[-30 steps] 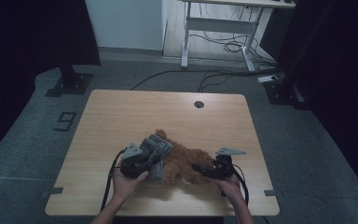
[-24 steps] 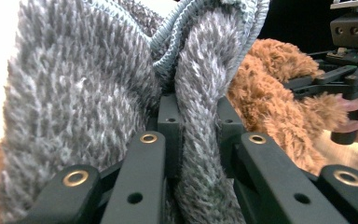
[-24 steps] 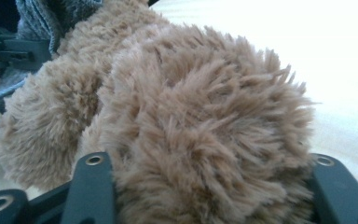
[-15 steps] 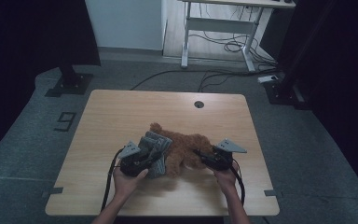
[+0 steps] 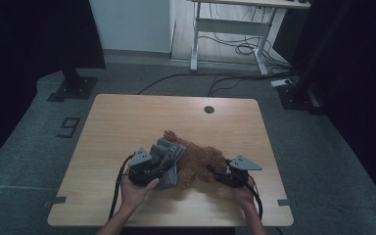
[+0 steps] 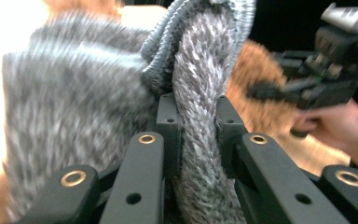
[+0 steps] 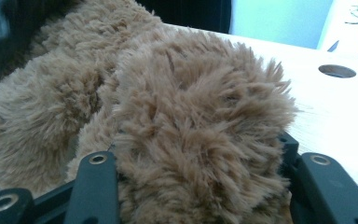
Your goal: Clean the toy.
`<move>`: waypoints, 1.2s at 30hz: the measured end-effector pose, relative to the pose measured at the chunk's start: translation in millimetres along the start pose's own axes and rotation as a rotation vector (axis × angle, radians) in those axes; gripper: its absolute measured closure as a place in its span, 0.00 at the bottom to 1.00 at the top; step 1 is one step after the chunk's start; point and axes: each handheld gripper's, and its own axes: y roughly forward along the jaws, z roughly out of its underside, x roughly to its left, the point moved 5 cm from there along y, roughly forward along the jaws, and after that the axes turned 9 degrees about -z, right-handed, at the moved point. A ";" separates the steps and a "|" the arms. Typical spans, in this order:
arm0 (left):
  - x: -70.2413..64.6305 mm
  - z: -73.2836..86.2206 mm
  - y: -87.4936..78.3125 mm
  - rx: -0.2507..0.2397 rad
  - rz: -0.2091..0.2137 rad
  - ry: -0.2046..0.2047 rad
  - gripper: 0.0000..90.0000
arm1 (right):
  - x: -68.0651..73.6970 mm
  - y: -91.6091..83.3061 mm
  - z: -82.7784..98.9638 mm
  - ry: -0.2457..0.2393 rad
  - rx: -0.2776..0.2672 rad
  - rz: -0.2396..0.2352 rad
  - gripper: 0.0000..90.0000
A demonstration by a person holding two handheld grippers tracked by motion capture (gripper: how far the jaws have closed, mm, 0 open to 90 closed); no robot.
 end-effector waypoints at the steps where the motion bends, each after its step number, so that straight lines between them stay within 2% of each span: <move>1: -2.1 -5.8 -0.7 -0.007 -0.001 0.006 0.85 | 0.0 0.0 0.0 0.000 0.000 0.000 0.51; 2: -6.9 -22.1 -1.5 -0.026 -0.004 0.026 0.85 | 1.6 -0.4 0.5 -0.009 0.003 0.000 0.51; 3: -6.9 -22.1 -1.5 -0.026 -0.004 0.026 0.85 | 1.6 -0.4 0.5 -0.009 0.003 0.000 0.51; 4: -12.2 -37.8 1.6 -0.038 -0.009 0.042 0.85 | 3.5 -0.6 1.5 -0.018 -0.004 0.005 0.51; 5: -12.2 -37.8 1.6 -0.038 -0.009 0.042 0.85 | 3.5 -0.6 1.5 -0.018 -0.004 0.005 0.51; 6: -16.6 -46.8 6.6 -0.037 -0.012 0.054 0.85 | 5.8 -0.9 2.0 -0.037 -0.008 0.010 0.51; 7: -19.7 -51.7 11.0 -0.035 -0.012 0.059 0.85 | 5.8 -0.9 2.0 -0.037 -0.008 0.010 0.51; 8: -30.9 -62.5 26.1 -0.016 -0.004 0.071 0.86 | 7.3 -1.2 1.5 -0.050 -0.005 0.013 0.51; 9: -30.9 -62.5 26.1 -0.016 -0.004 0.071 0.86 | 7.3 -1.2 1.5 -0.050 -0.005 0.013 0.51; 10: -39.5 -66.2 37.2 0.006 0.004 0.090 0.86 | 8.4 -1.4 1.7 -0.056 -0.003 0.013 0.51; 11: -47.1 -67.1 47.1 0.025 0.009 0.103 0.86 | 8.4 -1.4 1.7 -0.056 -0.003 0.013 0.51; 12: -59.9 -64.4 65.7 0.058 0.018 0.118 0.86 | 8.8 -0.8 1.6 -0.067 -0.009 0.012 0.51; 13: -59.9 -64.4 65.7 0.058 0.018 0.118 0.86 | 8.8 -0.8 1.6 -0.067 -0.009 0.012 0.51; 14: -72.1 -54.7 87.2 0.109 0.020 0.137 0.86 | 8.9 -0.4 1.4 -0.070 -0.009 0.011 0.51; 15: -72.1 -54.7 87.2 0.109 0.020 0.137 0.86 | 8.9 -0.4 1.4 -0.070 -0.009 0.011 0.51; 16: -77.1 -46.3 99.3 0.135 0.001 0.167 0.86 | 8.9 -0.3 1.4 -0.072 -0.009 0.011 0.50; 17: -78.9 -40.5 105.5 0.132 -0.013 0.182 0.86 | 9.1 -0.2 1.4 -0.073 -0.008 0.012 0.50; 18: -78.5 -36.7 108.4 0.116 -0.017 0.178 0.86 | 8.2 0.1 2.0 -0.074 0.002 0.017 0.50; 20: -73.0 -34.6 106.3 0.110 -0.008 0.145 0.86 | 4.4 -1.4 5.1 -0.057 0.003 0.008 0.50; 21: -73.0 -34.6 106.3 0.110 -0.008 0.145 0.86 | 4.4 -1.4 5.1 -0.057 0.003 0.008 0.50; 22: -64.6 -33.5 100.2 0.109 -0.045 0.152 0.87 | 4.6 -1.1 4.7 -0.055 0.003 0.009 0.50; 23: -64.6 -33.5 100.2 0.109 -0.045 0.152 0.87 | 4.6 -1.1 4.7 -0.055 0.003 0.009 0.50; 25: -51.8 -32.6 92.1 0.106 -0.056 0.129 0.87 | 5.3 -0.7 4.3 -0.057 0.000 0.009 0.50; 26: -40.2 -32.6 82.4 0.096 -0.051 0.095 0.87 | 6.3 -0.4 4.0 -0.067 -0.002 0.005 0.50; 27: -40.2 -32.6 82.4 0.096 -0.051 0.095 0.87 | 6.3 -0.4 4.0 -0.067 -0.002 0.005 0.50; 28: -29.7 -33.7 70.8 0.073 -0.071 0.089 0.87 | 6.2 -0.2 4.1 -0.063 -0.003 0.006 0.50; 29: -29.7 -33.7 70.8 0.073 -0.071 0.089 0.87 | 6.2 -0.2 4.1 -0.063 -0.003 0.006 0.50; 33: 1.4 -36.3 46.8 0.043 -0.092 0.010 0.87 | 4.7 -0.7 5.1 -0.050 -0.008 0.001 0.50; 36: 20.7 -34.1 35.6 0.037 -0.117 -0.013 0.87 | 4.9 -0.4 4.8 -0.055 -0.008 0.000 0.50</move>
